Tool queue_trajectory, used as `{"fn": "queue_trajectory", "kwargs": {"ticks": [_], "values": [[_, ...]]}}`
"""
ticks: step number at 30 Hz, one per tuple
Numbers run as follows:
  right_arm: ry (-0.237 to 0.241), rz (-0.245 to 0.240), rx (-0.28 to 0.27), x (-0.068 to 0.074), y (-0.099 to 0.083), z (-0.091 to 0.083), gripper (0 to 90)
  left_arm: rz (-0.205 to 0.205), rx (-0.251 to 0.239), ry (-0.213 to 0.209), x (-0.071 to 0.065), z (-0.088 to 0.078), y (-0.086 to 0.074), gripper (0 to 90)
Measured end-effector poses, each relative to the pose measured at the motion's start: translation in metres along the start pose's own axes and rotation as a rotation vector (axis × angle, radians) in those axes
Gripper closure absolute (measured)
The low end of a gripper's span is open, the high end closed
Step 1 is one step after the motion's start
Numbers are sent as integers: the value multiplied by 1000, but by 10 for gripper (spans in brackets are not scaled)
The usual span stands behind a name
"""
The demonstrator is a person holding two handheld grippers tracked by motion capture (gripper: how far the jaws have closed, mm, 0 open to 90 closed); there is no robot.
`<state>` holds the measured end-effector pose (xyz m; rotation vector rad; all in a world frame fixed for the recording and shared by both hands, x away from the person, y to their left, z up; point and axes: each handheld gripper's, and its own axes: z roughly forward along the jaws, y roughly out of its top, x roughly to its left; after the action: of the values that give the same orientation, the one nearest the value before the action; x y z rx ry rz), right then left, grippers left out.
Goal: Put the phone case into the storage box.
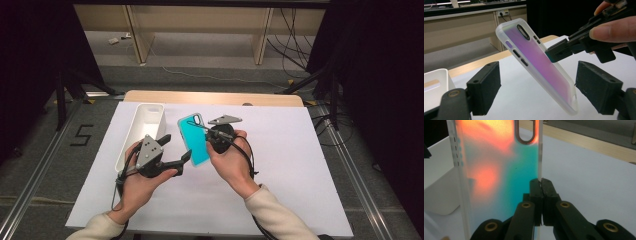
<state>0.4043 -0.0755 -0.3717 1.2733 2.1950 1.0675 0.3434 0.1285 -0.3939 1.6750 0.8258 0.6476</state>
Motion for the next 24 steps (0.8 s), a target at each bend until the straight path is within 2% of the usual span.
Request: {"fn": "queue_trajectory", "kwargs": {"ticks": [1,2,3,4,5,10,13,14,16,17,20,21,23,24], "values": [[2,-10,1,0,0,0,893,0,2,3,0,1,0,207],[4,4,6,1,0,-1,893,3,12,9,-1,2,0,213],[2,-20,-11,-1,0,0,893,3,13,8,-1,2,0,228],[3,5,3,1,0,-1,893,1,15,9,-1,3,0,248],[2,9,4,2,1,-2,893,2,17,13,-1,4,0,258],[-3,2,-6,2,1,-2,893,0,20,15,-1,8,1,301],[-4,1,6,3,1,-2,893,-4,32,25,-1,9,1,333],[-5,6,-15,3,1,-1,893,-5,34,31,-2,10,1,344],[-7,-31,-29,1,2,-1,893,-4,43,36,-2,10,1,374],[-4,1,-10,4,2,-2,893,-6,47,37,-2,11,1,384],[-15,-25,-38,3,2,0,893,-13,55,45,-2,12,1,416],[-11,-28,-32,4,2,-1,893,-17,56,47,-1,12,0,425],[-8,0,-9,7,2,-2,893,-18,60,42,0,13,0,453],[-7,3,-19,7,1,-1,893,-23,59,44,0,14,0,460]]}}
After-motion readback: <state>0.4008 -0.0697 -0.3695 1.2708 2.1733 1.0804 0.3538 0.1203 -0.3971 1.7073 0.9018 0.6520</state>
